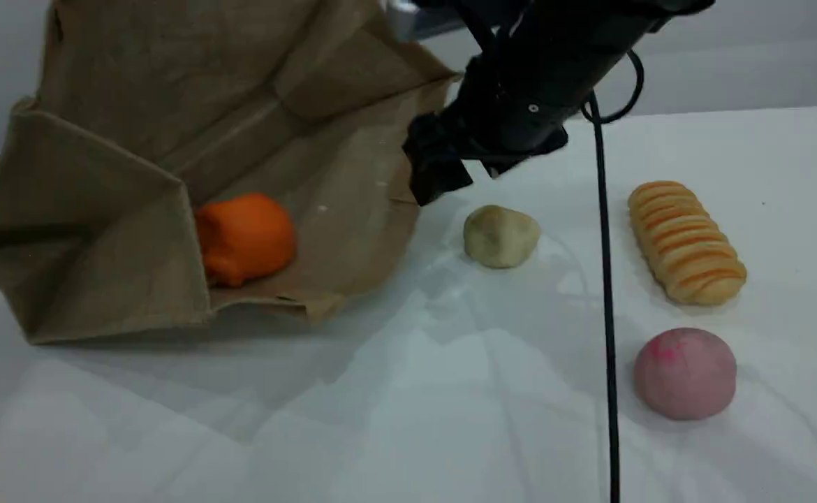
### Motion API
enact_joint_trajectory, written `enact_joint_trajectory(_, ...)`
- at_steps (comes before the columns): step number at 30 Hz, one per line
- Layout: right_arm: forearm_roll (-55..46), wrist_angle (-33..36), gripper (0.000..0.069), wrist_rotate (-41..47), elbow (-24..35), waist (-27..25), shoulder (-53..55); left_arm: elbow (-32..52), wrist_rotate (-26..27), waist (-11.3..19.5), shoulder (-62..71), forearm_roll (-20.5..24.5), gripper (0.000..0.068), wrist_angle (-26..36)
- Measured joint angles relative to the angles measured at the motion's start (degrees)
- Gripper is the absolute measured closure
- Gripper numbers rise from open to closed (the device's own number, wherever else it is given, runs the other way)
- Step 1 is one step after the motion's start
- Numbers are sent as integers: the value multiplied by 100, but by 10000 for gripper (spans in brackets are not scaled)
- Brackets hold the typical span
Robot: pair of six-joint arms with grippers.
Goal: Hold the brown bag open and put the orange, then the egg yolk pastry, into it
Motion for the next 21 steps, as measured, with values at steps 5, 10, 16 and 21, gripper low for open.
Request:
enact_joint_trajectory(5, -45, 448, 121, 87, -313, -207, 189, 0, 0, 0, 0, -69, 604, 0)
enact_joint_trajectory(10, -280, 306, 121, 87, -338, -228, 250, 0, 10, 0, 0, -8, 604, 0)
enact_joint_trajectory(16, -313, 335, 121, 81, -387, -336, 592, 0, -1, 0, 0, 528, 604, -18)
enact_joint_trajectory(21, -309, 317, 121, 86, -611, -348, 900, 0, -1, 5, 69, 505, 604, -18)
